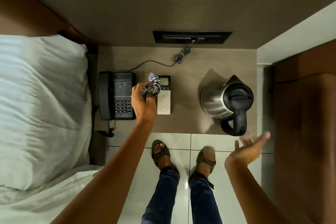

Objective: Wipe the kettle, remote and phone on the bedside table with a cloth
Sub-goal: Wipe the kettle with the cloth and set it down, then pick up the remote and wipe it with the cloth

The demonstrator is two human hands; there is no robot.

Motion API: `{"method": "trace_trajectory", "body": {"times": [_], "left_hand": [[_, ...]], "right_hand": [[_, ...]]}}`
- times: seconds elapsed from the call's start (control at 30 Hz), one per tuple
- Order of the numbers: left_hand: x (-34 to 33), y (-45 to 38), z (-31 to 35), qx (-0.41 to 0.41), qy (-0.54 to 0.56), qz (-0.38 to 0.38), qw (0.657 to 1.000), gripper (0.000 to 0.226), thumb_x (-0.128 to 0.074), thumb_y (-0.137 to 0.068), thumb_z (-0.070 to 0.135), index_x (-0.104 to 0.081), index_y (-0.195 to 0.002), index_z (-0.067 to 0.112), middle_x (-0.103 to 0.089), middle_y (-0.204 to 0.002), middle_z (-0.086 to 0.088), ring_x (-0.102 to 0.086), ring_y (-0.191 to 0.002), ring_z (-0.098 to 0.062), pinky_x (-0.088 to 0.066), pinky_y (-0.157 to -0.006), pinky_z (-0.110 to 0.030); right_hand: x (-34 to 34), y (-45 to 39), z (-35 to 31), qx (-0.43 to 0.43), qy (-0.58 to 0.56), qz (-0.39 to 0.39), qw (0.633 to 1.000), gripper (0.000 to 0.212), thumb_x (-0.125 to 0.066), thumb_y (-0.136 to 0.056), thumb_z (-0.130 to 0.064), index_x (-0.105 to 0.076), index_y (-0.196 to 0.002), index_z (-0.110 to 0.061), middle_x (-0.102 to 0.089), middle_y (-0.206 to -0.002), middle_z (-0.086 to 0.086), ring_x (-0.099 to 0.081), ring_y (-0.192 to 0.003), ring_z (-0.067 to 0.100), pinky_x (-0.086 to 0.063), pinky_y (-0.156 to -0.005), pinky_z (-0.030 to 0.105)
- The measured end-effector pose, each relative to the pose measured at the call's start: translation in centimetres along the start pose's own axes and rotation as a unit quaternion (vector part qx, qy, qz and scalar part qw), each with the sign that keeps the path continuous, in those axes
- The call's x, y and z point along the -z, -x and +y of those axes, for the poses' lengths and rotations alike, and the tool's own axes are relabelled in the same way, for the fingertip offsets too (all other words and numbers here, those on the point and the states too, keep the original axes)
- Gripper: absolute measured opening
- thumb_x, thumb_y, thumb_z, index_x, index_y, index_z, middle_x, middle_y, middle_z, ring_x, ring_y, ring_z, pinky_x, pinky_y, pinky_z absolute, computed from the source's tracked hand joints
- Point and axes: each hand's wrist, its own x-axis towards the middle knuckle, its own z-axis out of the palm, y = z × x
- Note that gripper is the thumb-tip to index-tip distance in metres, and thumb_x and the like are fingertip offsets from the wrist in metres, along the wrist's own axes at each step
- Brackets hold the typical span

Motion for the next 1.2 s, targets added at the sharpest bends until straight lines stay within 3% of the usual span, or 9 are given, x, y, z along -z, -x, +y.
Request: {"method": "trace_trajectory", "body": {"times": [0.07, 0.13, 0.23, 0.4, 0.57, 0.87, 1.0, 1.1, 1.2], "left_hand": [[0.3, -0.5, 0.2, -0.005, 0.001, -0.003, 1.0, 0.054, -0.043, -0.077, -0.001, -0.063, -0.096, 0.046, -0.06, -0.123, -0.004, -0.063, -0.116, -0.025, -0.059, -0.1, -0.051], [0.5, -1.0, 0.3, -0.008, 0.0, -0.006, 1.0, 0.056, -0.044, -0.079, -0.002, -0.062, -0.097, 0.049, -0.06, -0.123, -0.003, -0.062, -0.116, -0.025, -0.059, -0.099, -0.053], [0.7, -2.0, 0.3, -0.01, 0.002, -0.013, 1.0, 0.052, -0.043, -0.076, 0.003, -0.063, -0.1, 0.044, -0.061, -0.122, -0.004, -0.063, -0.115, -0.024, -0.06, -0.098, -0.052], [1.6, -3.2, -0.4, -0.028, 0.022, -0.02, 0.999, 0.046, -0.043, -0.077, 0.006, -0.066, -0.109, 0.03, -0.06, -0.116, 0.004, -0.064, -0.113, -0.018, -0.063, -0.095, -0.048], [2.6, -3.7, -0.9, -0.035, 0.034, -0.016, 0.999, 0.045, -0.043, -0.082, 0.007, -0.065, -0.121, 0.015, -0.063, -0.126, -0.012, -0.066, -0.115, -0.022, -0.064, -0.092, -0.043], [3.5, -3.8, -1.3, -0.031, 0.049, -0.017, 0.998, 0.049, -0.043, -0.081, 0.008, -0.064, -0.124, 0.018, -0.06, -0.132, -0.01, -0.064, -0.121, -0.024, -0.064, -0.092, -0.036], [3.7, -3.6, -0.9, -0.065, 0.032, -0.021, 0.997, 0.047, -0.043, -0.083, 0.002, -0.065, -0.121, 0.017, -0.061, -0.128, -0.008, -0.063, -0.12, -0.022, -0.063, -0.097, -0.044], [3.8, -3.3, 0.0, -0.093, 0.009, -0.041, 0.995, 0.05, -0.044, -0.08, 0.001, -0.066, -0.117, 0.026, -0.058, -0.123, 0.0, -0.059, -0.122, -0.023, -0.059, -0.1, -0.05], [3.9, -2.9, 1.0, -0.155, -0.047, -0.08, 0.984, 0.053, -0.045, -0.081, 0.003, -0.066, -0.124, 0.026, -0.056, -0.123, 0.005, -0.055, -0.122, -0.023, -0.055, -0.102, -0.052]], "right_hand": [[0.5, 1.2, 2.5, -0.117, 0.055, 0.048, 0.99, 0.04, -0.049, -0.103, -0.063, -0.063, -0.09, -0.027, -0.061, -0.079, -0.005, -0.059, -0.072, 0.012, -0.049, -0.08, 0.029], [-0.9, 3.5, 4.8, -0.177, 0.171, -0.088, 0.965, 0.028, -0.043, -0.113, -0.033, -0.058, -0.092, -0.024, -0.063, -0.095, 0.005, -0.058, -0.077, 0.018, -0.049, -0.075, 0.031], [-5.8, 6.4, 6.9, 0.037, 0.311, -0.281, 0.907, 0.005, -0.066, -0.106, -0.029, -0.062, -0.104, -0.025, -0.07, -0.098, 0.002, -0.07, -0.09, 0.024, -0.062, -0.082, 0.029], [-15.7, 9.1, 7.9, 0.271, 0.45, -0.332, 0.784, 0.077, -0.084, -0.085, -0.051, -0.052, -0.145, -0.015, -0.059, -0.14, 0.007, -0.058, -0.126, 0.023, -0.053, -0.096, 0.032], [-19.6, 9.8, 9.0, 0.312, 0.544, -0.317, 0.712, 0.103, -0.096, -0.071, -0.047, -0.041, -0.151, -0.012, -0.048, -0.146, 0.012, -0.049, -0.134, 0.033, -0.059, -0.099, 0.049], [-20.5, 9.6, 10.2, 0.282, 0.48, -0.34, 0.758, 0.099, -0.099, -0.071, -0.024, -0.041, -0.149, -0.003, -0.051, -0.144, 0.016, -0.051, -0.133, 0.033, -0.053, -0.105, 0.04], [-20.2, 10.2, 9.9, 0.096, 0.317, -0.405, 0.852, 0.073, -0.091, -0.079, -0.003, -0.046, -0.135, -0.014, -0.064, -0.118, 0.005, -0.067, -0.114, 0.026, -0.061, -0.082, 0.027], [-19.6, 10.9, 8.7, 0.009, 0.252, -0.457, 0.853, 0.069, -0.084, -0.084, 0.005, -0.046, -0.137, -0.018, -0.069, -0.115, 0.009, -0.075, -0.097, 0.015, -0.064, -0.073, 0.028], [-19.0, 11.9, 6.9, -0.071, 0.167, -0.48, 0.858, 0.052, -0.074, -0.099, -0.012, -0.049, -0.144, -0.016, -0.073, -0.113, 0.003, -0.079, -0.08, 0.003, -0.061, -0.062, 0.019]]}}
